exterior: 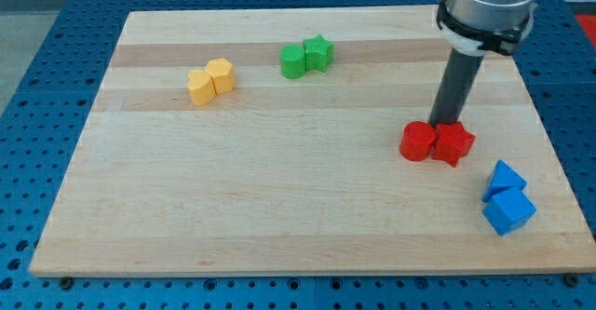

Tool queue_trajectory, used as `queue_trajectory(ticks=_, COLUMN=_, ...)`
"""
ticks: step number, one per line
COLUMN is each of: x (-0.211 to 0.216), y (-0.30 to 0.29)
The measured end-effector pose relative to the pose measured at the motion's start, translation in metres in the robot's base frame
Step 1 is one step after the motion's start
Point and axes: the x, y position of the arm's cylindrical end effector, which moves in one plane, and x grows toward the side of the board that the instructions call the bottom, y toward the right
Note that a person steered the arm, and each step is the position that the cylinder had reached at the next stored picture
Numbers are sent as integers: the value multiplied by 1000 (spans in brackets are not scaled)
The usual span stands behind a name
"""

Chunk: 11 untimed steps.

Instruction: Push the red circle towards the center

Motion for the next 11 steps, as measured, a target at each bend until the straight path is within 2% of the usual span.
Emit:
queue_trajectory(ticks=3, x=31, y=8)
queue_trajectory(ticks=5, x=-12, y=-16)
queue_trajectory(ticks=6, x=-12, y=-51)
queue_trajectory(ticks=7, x=-5, y=-66)
queue_trajectory(ticks=11, x=37, y=-61)
